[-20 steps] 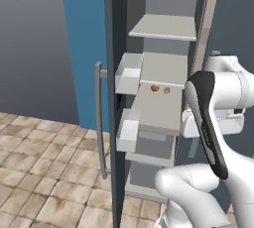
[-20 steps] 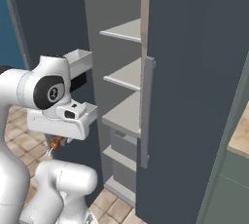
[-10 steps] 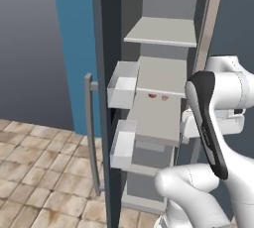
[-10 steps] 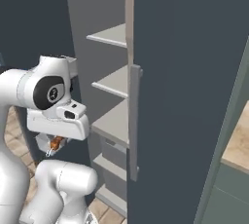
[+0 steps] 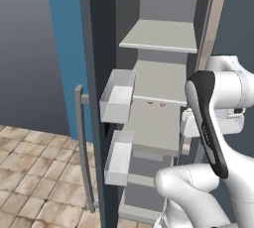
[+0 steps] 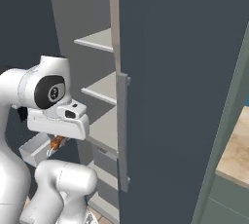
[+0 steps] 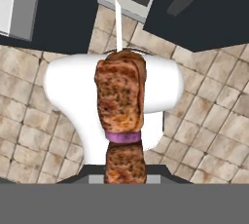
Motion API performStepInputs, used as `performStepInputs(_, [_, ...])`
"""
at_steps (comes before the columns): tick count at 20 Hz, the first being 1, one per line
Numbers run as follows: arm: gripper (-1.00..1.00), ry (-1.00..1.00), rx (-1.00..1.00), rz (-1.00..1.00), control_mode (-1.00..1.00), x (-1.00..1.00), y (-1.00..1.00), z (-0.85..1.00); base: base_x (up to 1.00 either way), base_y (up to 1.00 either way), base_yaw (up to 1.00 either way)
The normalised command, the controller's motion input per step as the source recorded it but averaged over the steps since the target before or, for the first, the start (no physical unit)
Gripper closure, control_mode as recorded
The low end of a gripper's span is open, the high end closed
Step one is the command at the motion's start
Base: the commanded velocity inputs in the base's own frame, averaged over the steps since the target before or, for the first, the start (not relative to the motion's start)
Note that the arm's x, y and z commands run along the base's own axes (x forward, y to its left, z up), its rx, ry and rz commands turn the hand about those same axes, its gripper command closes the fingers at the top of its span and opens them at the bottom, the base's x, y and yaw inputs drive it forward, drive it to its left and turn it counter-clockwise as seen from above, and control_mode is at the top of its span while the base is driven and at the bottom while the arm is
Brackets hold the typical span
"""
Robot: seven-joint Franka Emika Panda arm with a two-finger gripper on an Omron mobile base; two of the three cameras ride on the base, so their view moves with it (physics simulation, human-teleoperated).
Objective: Store the kebab skewer in the freezer for long-term storage. Close the freezer door after placing the cooked food.
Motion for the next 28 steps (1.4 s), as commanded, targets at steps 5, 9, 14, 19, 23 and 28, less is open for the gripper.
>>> performStepInputs(5, [1.00, 0.00, 0.00, 0.00, 1.00, 0.00, 0.00, 0.00, 0.17, 0.26, -0.01])
performStepInputs(9, [1.00, 0.00, 0.00, 0.00, 1.00, 0.00, 0.00, 0.00, 0.06, 0.37, -0.02])
performStepInputs(14, [1.00, 0.00, 0.00, 0.00, 1.00, 0.00, 0.00, 0.00, 0.15, 0.22, -0.01])
performStepInputs(19, [1.00, 0.00, 0.00, 0.00, 1.00, 0.00, 0.00, 0.00, 0.18, 0.12, 0.00])
performStepInputs(23, [1.00, 0.00, 0.00, 0.00, 1.00, 0.00, 0.00, 0.00, 0.12, 0.03, 0.00])
performStepInputs(28, [1.00, 0.00, 0.00, 0.00, 1.00, 0.00, 0.00, 0.00, 0.08, 0.05, 0.00])
